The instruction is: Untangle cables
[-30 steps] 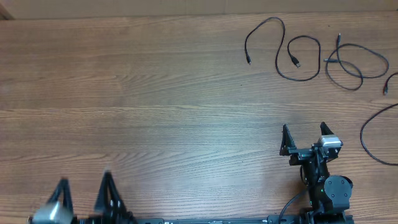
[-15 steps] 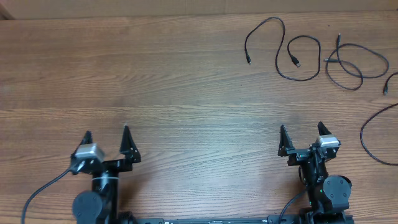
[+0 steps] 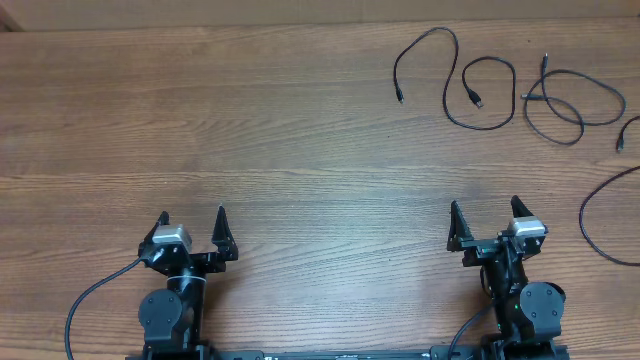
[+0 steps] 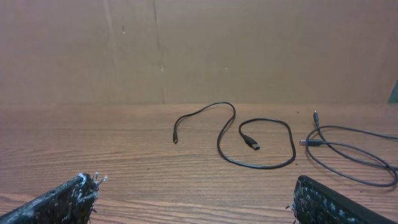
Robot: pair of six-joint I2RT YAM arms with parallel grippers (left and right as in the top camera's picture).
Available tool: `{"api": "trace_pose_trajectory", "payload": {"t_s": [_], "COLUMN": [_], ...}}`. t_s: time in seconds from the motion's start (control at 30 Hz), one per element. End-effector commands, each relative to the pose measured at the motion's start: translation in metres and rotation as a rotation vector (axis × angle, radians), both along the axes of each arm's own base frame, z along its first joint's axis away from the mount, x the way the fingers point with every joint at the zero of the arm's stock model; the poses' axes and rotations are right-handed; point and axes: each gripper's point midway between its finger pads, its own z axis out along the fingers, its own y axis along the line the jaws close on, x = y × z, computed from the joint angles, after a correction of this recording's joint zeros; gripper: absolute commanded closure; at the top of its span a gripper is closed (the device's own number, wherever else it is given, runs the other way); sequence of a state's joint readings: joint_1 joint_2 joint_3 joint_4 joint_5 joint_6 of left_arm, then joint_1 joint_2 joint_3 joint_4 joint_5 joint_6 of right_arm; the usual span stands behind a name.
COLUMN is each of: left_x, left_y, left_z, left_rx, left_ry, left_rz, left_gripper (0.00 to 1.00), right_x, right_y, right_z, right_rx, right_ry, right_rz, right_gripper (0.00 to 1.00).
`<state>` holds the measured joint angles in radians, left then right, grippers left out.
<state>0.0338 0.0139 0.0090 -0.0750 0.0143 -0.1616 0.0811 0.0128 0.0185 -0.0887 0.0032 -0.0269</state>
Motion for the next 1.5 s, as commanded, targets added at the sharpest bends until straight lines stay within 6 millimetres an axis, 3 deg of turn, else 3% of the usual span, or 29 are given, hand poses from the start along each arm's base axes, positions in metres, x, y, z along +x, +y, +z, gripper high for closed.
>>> {"api": "trace_pose_trajectory", "payload": {"t_s": [0.0,1.47], "left_x": [-0.0003,-0.0003], "left_y": [0.0009,0.0009], "left_z": [-0.0006,-0.0007], "left_rx": [0.05,0.147], "left_ry": [-0.001,0.001], "left_rz": [-0.002,-0.009], "left_gripper": [0.0,0.0], "right_x": [-0.0002,-0.0002], "right_y": [0.0022,0.0022], "right_z": [-0.0014,-0.0015], "right_rx": [-0.004,-0.004], "right_ry": [-0.007,-0.006], "right_rz": [0.01,0.01], "right_gripper": [0.0,0.0]}}
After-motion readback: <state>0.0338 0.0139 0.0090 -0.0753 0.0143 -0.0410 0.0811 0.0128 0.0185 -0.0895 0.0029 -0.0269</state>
